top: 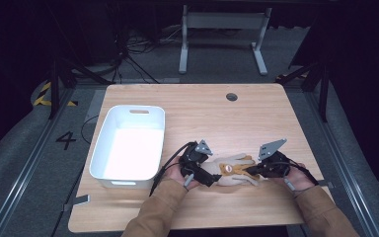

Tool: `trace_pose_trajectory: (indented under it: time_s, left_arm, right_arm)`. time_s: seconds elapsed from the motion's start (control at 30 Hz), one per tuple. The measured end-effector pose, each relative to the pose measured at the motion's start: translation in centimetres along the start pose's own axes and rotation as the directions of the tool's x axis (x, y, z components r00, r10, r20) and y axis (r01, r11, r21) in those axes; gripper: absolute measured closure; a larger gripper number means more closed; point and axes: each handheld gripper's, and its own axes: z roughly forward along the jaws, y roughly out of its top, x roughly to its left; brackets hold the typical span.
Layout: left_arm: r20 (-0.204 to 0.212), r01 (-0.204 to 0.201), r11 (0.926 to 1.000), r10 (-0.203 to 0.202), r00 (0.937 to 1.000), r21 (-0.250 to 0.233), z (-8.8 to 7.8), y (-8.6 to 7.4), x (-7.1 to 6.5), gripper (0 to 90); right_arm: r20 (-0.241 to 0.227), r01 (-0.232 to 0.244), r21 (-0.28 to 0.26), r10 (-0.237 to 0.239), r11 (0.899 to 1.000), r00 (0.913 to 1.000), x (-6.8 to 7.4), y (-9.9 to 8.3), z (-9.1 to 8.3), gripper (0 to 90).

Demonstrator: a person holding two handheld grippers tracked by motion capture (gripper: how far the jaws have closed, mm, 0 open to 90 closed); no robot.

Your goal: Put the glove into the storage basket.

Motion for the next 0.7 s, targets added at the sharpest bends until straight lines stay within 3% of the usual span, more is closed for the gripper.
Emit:
trace_pose_trajectory:
  time_s: [0.13,0.23,0.43,0.7]
  left_arm:
    - [-0.010,-0.022,0.9995,0.021,0.9997,-0.024,0.5,0.1,0.1,1.2]
    - [0.007,-0.028,0.9994,0.028,0.9996,-0.019,1.1,0.1,0.2,0.0]
    - [0.038,-0.054,0.9983,0.053,0.9979,0.023,2.5,0.0,0.0,0.0]
    - [0.015,-0.099,0.9932,0.099,0.9950,0.060,3.7,0.1,-0.4,0.0]
  right_arm:
    - [-0.020,-0.030,-0.069,0.028,0.997,0.9994,-0.2,-0.3,-1.1,88.4]
    - [-0.014,-0.049,-0.105,0.048,0.993,0.9987,-0.5,-0.7,-2.0,88.1]
    - [-0.008,-0.078,-0.132,0.078,0.988,0.9970,-0.8,-1.2,-2.6,87.1]
    - [-0.006,-0.086,-0.142,0.086,0.986,0.9963,-0.9,-1.3,-2.8,84.4]
